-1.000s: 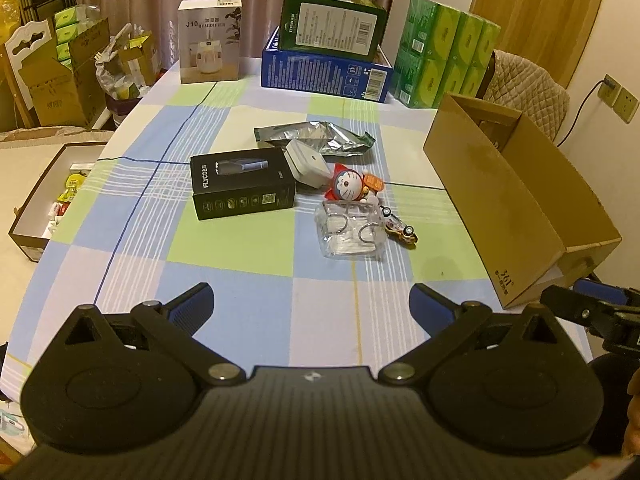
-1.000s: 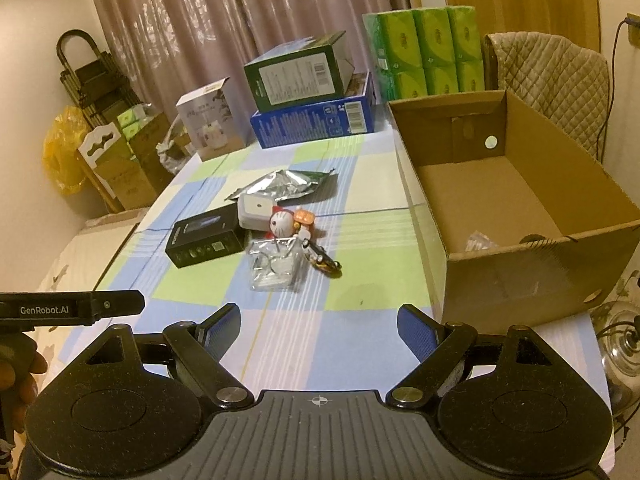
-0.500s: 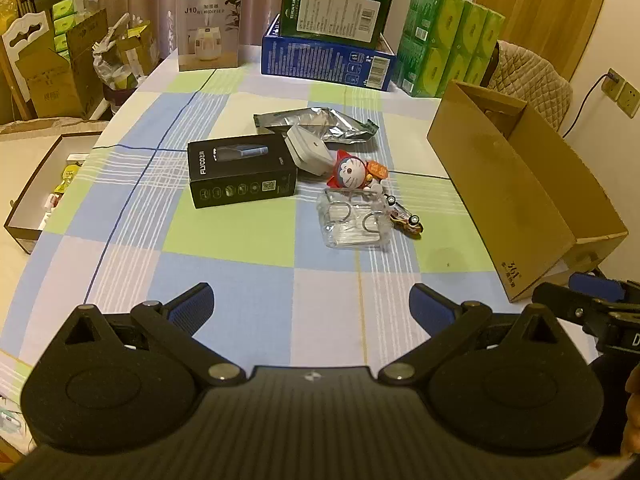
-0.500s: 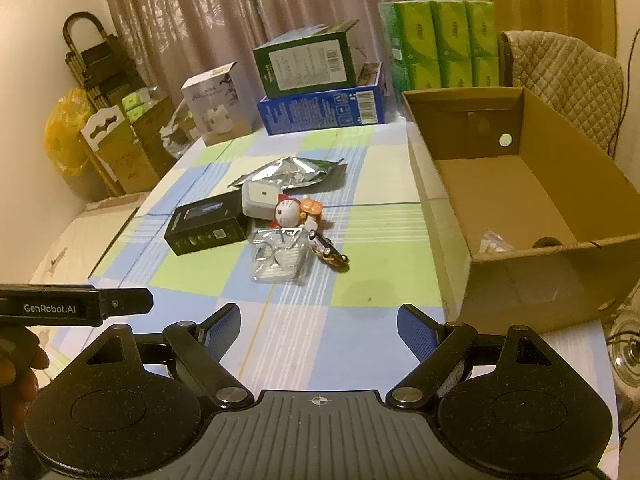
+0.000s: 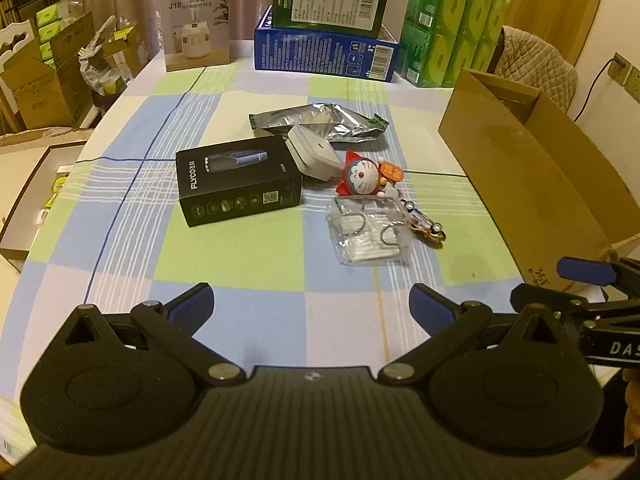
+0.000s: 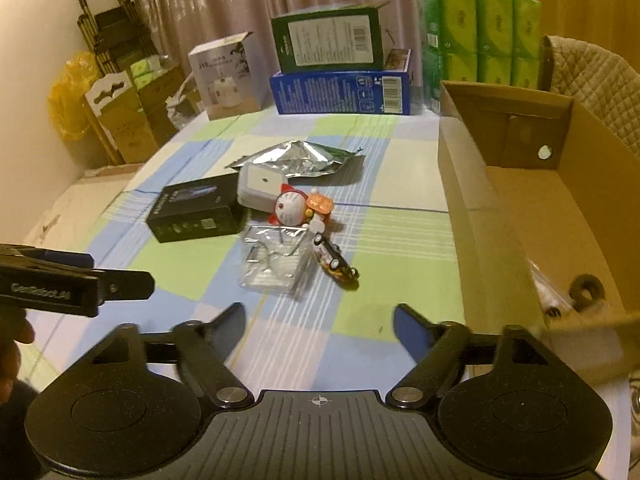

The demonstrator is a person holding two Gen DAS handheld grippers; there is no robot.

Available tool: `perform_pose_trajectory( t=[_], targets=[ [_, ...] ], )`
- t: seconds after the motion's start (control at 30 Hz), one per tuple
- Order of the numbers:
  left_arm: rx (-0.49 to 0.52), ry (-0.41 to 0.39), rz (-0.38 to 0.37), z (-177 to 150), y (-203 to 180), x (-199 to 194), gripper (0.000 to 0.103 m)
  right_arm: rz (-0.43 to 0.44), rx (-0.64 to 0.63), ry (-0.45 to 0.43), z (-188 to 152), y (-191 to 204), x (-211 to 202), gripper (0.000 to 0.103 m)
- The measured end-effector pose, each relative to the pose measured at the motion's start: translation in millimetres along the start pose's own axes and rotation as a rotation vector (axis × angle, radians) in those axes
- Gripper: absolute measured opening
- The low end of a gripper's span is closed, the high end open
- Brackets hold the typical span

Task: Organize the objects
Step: 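Grasp the black toy car with the right gripper while the left gripper grasps the clear wrapped wire holder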

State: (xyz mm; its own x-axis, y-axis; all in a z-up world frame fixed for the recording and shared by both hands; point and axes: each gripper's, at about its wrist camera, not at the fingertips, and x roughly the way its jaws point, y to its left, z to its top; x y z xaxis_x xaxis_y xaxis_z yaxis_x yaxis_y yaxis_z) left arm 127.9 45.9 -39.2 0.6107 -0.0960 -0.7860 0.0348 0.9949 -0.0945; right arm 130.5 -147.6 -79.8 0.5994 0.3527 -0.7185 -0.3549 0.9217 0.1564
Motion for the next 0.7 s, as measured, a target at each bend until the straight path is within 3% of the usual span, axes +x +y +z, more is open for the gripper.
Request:
perform_pose_trajectory(
  t=[0.4,0.7],
  targets=[
    [0.045,0.021,-0.024,20.8,6.3,64.6,0.102,0.018,-0.066,0.082,24.6,-14.9,85.4,0.049],
    [0.040,-0.004,-0.065,26.8,15.6,97.6,0.102,0.047,-0.068,0.126,47.9,-29.2,126.2,0.038]
  ],
)
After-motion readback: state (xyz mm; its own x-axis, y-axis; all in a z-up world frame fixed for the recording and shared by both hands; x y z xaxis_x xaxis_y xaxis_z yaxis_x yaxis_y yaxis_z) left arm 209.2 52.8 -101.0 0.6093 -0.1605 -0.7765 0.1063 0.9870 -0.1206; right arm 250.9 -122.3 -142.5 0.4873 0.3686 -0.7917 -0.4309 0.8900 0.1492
